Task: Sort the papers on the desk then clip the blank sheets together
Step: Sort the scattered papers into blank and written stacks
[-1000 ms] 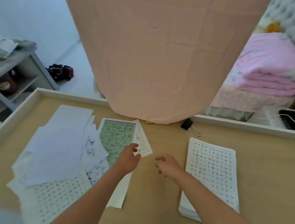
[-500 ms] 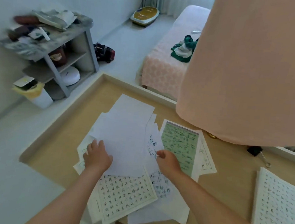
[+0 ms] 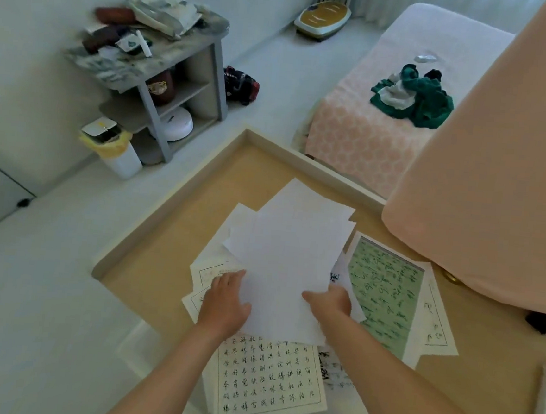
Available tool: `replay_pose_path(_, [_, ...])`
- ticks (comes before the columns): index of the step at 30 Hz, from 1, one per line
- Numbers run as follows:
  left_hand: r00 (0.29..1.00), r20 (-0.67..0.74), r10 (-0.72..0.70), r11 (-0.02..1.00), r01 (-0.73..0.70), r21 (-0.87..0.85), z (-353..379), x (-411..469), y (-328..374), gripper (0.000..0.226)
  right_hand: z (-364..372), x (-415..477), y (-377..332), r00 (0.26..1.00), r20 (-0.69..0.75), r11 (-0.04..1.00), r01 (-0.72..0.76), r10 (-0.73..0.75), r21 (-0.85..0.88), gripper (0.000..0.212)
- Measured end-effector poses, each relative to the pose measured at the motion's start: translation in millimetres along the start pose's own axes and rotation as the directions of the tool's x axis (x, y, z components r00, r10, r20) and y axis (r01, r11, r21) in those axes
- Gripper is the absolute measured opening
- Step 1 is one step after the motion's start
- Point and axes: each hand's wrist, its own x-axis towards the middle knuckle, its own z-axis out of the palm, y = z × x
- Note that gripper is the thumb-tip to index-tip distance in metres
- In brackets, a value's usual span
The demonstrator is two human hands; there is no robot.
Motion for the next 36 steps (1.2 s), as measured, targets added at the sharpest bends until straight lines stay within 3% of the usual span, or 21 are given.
replay_pose_path(4, [0.992, -0.097, -0.078, 0.994, 0.07, -0.08, -13, 9, -13, 0.073, -35, 3, 4, 0.994, 0.061, 0.99, 0.086, -0.094, 0.114, 0.017])
replay_pose_path(7, [0.966, -0.166, -0.197, 0.924, 0.126, -0.361, -24, 21, -6, 0.075, -70, 11, 15, 0.977, 0.188, 0.986, 0.077, -0.104, 0.146, 0.021])
replay_pose_path(9, [0.973, -0.061, -0.224, 0.792, 0.145, -0.593, -34, 31, 8, 0.072, -92, 17, 22, 0.957, 0.266, 0.989, 0.086, -0.115, 0.12, 0.023])
replay_pose_path(12, [0.983, 0.065, -0.174, 0.743, 0.174, -0.646, -39, 45, 30, 0.057, -114, 24, 31, 0.948, 0.297, 0.993, 0.098, -0.115, 0.071, 0.02])
replay_pose_path(14, [0.968, 0.086, -0.235, 0.694, 0.229, -0.683, -33, 52, 40, 0.041, -118, 31, 38, 0.965, 0.238, 0.994, 0.098, -0.108, 0.057, 0.016])
replay_pose_path(16, [0.963, 0.073, -0.259, 0.74, 0.246, -0.625, -25, 52, 45, 0.033, -118, 38, 44, 0.99, 0.104, 0.995, 0.101, -0.099, -0.013, 0.011])
replay_pose_path(18, [0.96, 0.088, -0.265, 0.788, 0.268, -0.554, -19, 46, 47, 0.027, -116, 43, 49, 0.994, -0.059, 0.989, 0.087, -0.095, -0.115, 0.019])
replay_pose_path(20, [0.945, 0.166, -0.281, 0.756, 0.324, -0.568, -13, 40, 44, 0.028, -115, 47, 52, 0.977, -0.193, 0.977, 0.052, -0.093, -0.206, 0.027])
replay_pose_path(24, [0.886, 0.432, -0.168, 0.661, 0.426, -0.618, -9, 29, 32, 0.053, -113, 55, 51, 0.972, -0.229, 0.993, 0.033, -0.059, -0.113, 0.015])
replay_pose_path(26, [0.862, 0.49, -0.128, 0.652, 0.445, -0.614, -7, 24, 34, 0.048, -112, 54, 47, 0.964, -0.258, 0.996, 0.035, -0.055, -0.082, 0.012])
replay_pose_path(27, [0.883, 0.447, -0.144, 0.677, 0.417, -0.606, -6, 21, 36, 0.034, -112, 54, 45, 0.962, -0.263, 0.991, 0.048, -0.079, -0.122, 0.01])
replay_pose_path(29, [0.943, 0.257, -0.212, 0.748, 0.326, -0.578, -3, 18, 40, 0.011, -112, 53, 42, 0.955, -0.255, 0.966, 0.089, -0.152, -0.241, 0.025])
replay_pose_path(31, [0.961, 0.102, -0.259, 0.776, 0.269, -0.57, 3, 19, 39, 0.01, -112, 51, 42, 0.947, -0.249, 0.939, 0.118, -0.205, -0.324, 0.038])
replay_pose_path(36, [0.934, 0.097, -0.345, 0.749, 0.336, -0.571, 7, 10, 37, 0.006, -123, 44, 60, 0.991, -0.053, 0.929, 0.094, -0.121, -0.357, 0.024])
